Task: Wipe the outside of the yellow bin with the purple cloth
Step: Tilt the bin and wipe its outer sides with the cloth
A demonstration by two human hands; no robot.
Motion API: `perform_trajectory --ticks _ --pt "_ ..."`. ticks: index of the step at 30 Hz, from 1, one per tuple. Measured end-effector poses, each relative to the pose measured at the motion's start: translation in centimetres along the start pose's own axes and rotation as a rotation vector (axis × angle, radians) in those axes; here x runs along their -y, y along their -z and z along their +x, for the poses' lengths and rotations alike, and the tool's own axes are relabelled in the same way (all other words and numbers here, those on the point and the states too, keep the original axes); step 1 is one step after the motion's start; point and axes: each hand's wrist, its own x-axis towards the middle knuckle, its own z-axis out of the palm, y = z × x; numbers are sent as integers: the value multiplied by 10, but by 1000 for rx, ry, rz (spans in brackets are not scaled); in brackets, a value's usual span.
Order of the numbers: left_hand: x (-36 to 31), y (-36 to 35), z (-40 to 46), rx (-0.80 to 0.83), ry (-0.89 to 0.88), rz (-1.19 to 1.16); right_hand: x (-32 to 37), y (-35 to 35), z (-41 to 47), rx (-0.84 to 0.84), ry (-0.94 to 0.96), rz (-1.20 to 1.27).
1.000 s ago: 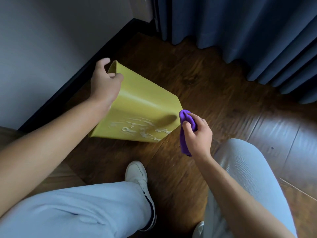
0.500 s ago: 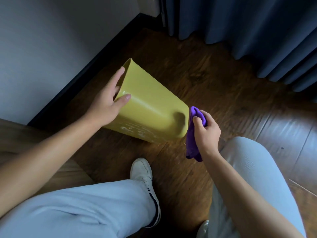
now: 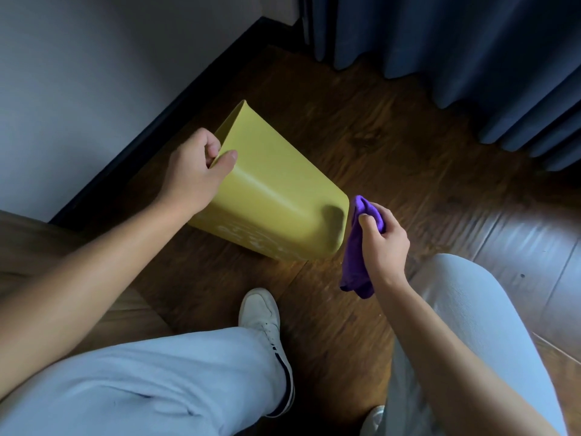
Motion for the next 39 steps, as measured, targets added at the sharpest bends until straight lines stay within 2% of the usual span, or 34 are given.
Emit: perform_trajectory --ticks 4,8,11,12,14,16,18,20,22,26,32,39 --pt "2 5 1 45 24 1 0 0 1 -5 -8 16" --pt "-8 -6 -6 -92 25 -60 -1 -1 1 -13 0 29" --pt "-20 -11 -8 -131 -65 -254 -1 -1 0 -14 5 42" --pt "-19 -9 -7 -90 -126 -276 -1 -1 0 -17 0 46" --pt "-13 -4 -6 49 -282 -172 -1 1 0 -29 -14 52" --pt "-3 1 -8 210 -332 -94 -1 3 1 -39 -32 69" --pt "8 4 -8 317 -262 -90 0 5 2 -43 -42 92" --pt "14 8 -2 344 -195 -1 1 5 2 -38 -39 101" --pt "15 10 2 337 -133 22 2 3 1 -41 -41 103" --pt "2 2 -1 328 -38 -143 4 2 -4 -28 -55 100" --pt "-10 1 10 184 47 -216 2 6 -3 -38 -52 113" --pt "-23 -7 7 268 120 -204 1 7 -5 -39 -64 125"
